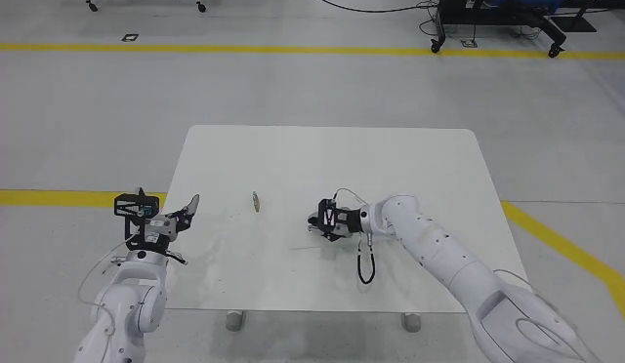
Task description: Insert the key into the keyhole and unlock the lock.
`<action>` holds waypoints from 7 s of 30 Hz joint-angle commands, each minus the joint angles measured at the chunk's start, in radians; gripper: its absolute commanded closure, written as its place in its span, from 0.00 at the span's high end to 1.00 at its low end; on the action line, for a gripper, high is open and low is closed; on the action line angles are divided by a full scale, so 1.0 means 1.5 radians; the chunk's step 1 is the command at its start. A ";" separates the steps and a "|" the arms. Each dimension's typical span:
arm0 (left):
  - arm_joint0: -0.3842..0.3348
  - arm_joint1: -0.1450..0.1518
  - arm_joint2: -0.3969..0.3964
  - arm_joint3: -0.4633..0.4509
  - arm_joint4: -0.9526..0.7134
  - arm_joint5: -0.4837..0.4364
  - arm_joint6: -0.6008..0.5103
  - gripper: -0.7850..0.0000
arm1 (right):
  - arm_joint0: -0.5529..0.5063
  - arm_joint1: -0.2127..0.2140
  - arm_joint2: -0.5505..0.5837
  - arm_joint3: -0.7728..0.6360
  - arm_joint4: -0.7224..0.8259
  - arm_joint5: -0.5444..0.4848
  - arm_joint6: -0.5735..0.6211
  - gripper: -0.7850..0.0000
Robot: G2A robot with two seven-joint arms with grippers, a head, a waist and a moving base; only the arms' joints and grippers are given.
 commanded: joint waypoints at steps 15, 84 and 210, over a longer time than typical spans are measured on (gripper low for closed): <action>0.000 0.000 0.000 0.000 0.000 0.000 0.000 1.00 | -0.009 0.014 0.013 -0.019 -0.047 0.117 -0.117 0.00; -0.489 -0.112 0.523 0.383 0.185 -0.064 -0.177 1.00 | -0.020 0.033 0.040 0.095 -0.034 0.211 -0.416 0.00; -0.399 -0.094 0.330 0.346 -0.746 -0.325 -0.287 0.77 | -0.070 -0.066 0.202 0.066 1.299 -0.081 0.625 0.00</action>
